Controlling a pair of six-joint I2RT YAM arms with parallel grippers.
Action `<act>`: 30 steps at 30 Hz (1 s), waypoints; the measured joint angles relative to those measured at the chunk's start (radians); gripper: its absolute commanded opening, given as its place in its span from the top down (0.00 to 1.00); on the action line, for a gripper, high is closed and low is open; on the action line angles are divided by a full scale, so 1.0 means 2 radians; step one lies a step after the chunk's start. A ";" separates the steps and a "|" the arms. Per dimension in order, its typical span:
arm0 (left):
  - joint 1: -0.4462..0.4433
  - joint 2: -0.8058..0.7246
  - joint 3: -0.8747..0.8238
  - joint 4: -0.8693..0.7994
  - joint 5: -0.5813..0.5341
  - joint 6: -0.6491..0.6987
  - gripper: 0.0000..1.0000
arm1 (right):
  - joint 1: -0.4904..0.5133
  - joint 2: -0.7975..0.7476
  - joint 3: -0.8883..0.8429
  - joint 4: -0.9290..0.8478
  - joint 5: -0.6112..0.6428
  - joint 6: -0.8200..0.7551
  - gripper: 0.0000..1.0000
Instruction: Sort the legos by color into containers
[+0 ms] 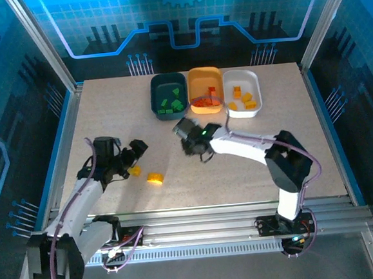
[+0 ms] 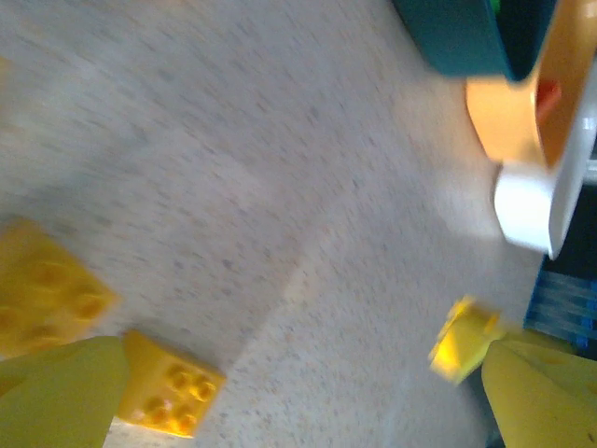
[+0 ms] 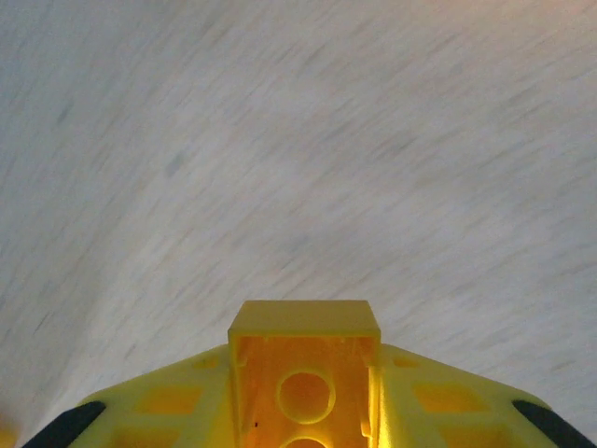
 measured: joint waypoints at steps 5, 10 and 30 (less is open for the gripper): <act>-0.083 0.066 0.041 0.038 0.016 0.002 0.01 | -0.144 0.000 0.052 0.001 0.000 -0.051 0.62; -0.123 0.100 0.065 0.087 0.027 0.002 0.01 | -0.234 0.052 0.151 -0.009 -0.019 -0.080 0.61; -0.135 0.104 0.081 0.061 0.010 0.033 0.01 | -0.313 0.210 0.321 -0.100 -0.076 -0.112 0.36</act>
